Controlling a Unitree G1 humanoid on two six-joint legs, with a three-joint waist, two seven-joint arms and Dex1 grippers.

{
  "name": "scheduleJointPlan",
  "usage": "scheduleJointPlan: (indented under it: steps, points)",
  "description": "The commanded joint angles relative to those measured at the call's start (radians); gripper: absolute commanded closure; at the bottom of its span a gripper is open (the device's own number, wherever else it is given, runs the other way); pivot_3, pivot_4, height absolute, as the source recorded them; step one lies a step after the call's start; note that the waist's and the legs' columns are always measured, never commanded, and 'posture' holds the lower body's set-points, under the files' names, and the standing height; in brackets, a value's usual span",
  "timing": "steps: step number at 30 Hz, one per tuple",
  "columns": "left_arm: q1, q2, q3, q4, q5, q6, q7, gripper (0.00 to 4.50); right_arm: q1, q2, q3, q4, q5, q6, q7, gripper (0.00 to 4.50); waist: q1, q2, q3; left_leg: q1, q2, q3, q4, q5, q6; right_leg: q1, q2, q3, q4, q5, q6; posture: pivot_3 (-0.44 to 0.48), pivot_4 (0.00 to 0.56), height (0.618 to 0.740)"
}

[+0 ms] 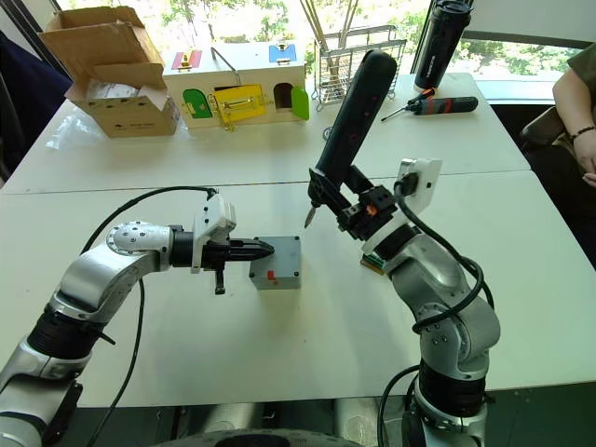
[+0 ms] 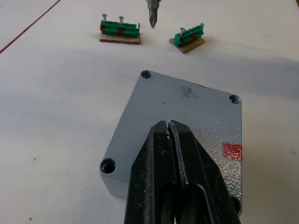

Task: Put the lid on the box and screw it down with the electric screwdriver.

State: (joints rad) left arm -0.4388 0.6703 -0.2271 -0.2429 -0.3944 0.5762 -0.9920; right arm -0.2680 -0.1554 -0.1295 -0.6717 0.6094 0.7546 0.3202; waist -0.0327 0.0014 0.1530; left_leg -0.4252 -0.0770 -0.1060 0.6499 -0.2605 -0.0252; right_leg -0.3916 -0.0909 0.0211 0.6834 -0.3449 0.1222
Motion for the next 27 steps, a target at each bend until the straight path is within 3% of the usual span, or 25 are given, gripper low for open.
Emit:
scheduleJointPlan:
  steps: [1,27]
  points:
    - [0.01,-0.001,-0.03,0.002,0.041,-0.015,0.0,4.5,-0.006,0.004,0.035,-0.037,0.012,-0.058,0.0,2.74,0.0,0.0,0.0,0.0,0.0,0.0,0.0,0.0,0.0,0.0,0.0,0.0,0.0,0.0,0.0,0.0,0.15,0.74]
    - [0.032,0.01,-0.022,-0.005,0.062,-0.018,-0.009,4.5,0.038,-0.034,0.162,0.095,-0.087,-0.217,0.024,2.74,-0.007,0.0,0.0,0.002,0.0,-0.001,0.0,0.0,0.0,0.001,0.001,0.0,0.001,0.0,0.0,0.0,0.15,0.74]
